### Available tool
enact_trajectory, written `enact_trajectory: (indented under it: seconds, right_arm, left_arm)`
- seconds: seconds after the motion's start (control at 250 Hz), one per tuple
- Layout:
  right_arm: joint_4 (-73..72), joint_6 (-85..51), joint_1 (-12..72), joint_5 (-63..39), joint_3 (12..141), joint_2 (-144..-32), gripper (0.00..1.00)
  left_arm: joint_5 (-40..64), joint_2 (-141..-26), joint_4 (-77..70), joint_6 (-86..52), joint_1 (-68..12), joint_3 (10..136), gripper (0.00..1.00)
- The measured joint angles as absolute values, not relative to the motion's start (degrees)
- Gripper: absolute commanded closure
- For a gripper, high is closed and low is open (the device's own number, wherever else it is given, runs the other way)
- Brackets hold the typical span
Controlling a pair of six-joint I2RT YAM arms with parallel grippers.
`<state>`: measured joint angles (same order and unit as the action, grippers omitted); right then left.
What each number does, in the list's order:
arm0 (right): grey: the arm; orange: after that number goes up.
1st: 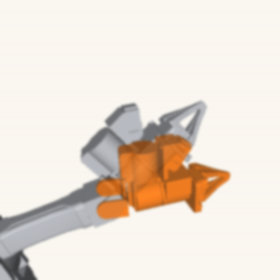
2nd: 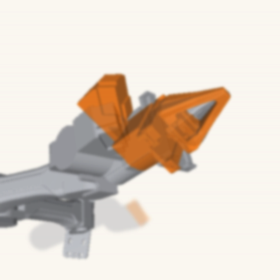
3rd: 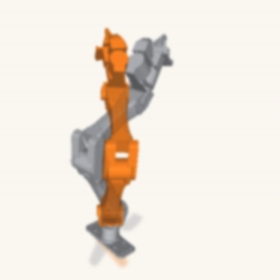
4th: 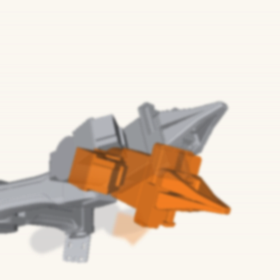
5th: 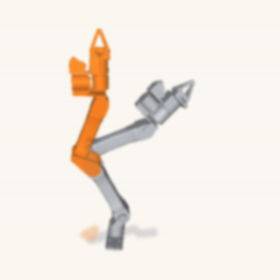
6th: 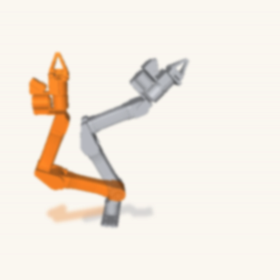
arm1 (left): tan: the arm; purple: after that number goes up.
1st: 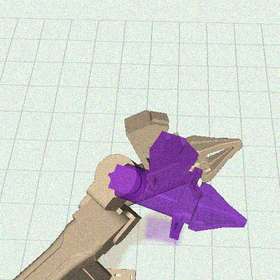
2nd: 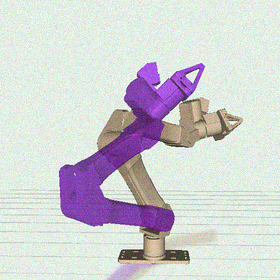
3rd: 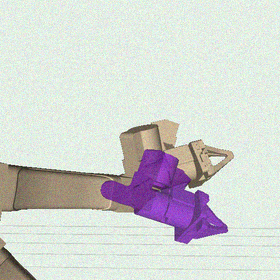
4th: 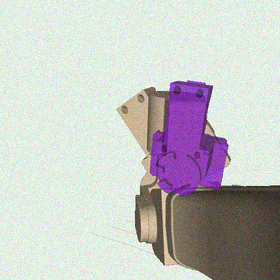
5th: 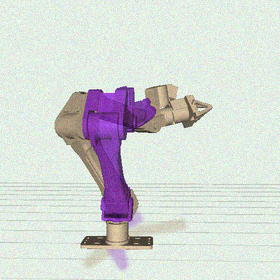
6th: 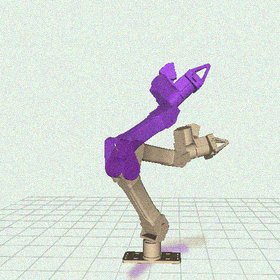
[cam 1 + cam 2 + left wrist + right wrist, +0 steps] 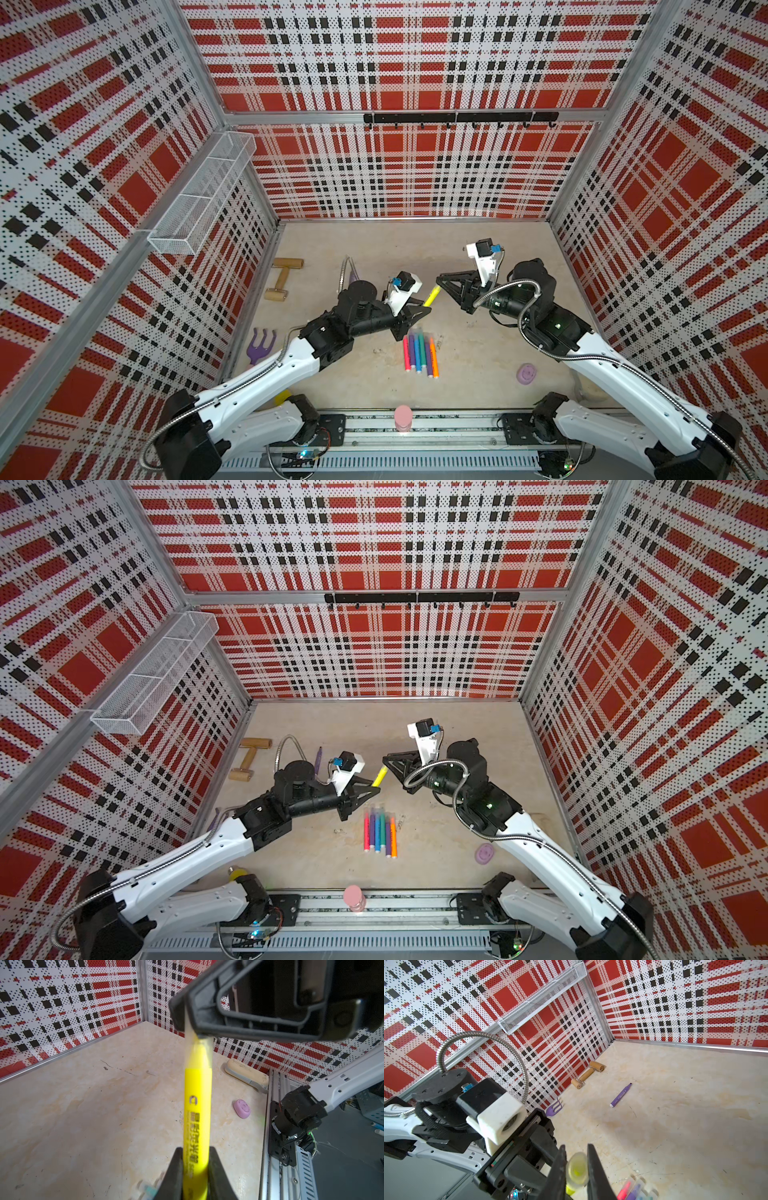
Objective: Remove pen caps from pens
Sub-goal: Open the pen cap on the pen.
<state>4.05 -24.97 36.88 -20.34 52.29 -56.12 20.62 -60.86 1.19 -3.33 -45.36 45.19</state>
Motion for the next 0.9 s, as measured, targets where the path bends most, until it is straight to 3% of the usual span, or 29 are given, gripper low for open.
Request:
enact_trajectory:
  seconds: [0.724,0.9]
  right_arm:
    - [3.25,-24.93,36.84,-10.39,46.94,-45.52,1.00]
    - [-10.48,-21.19,32.88,3.18,46.46,-41.63,1.00]
  left_arm:
    - [26.33,-67.64,-5.91,-4.71,-47.72,47.72,1.00]
    - [27.05,-70.52,4.27,-7.31,-48.64,45.01,1.00]
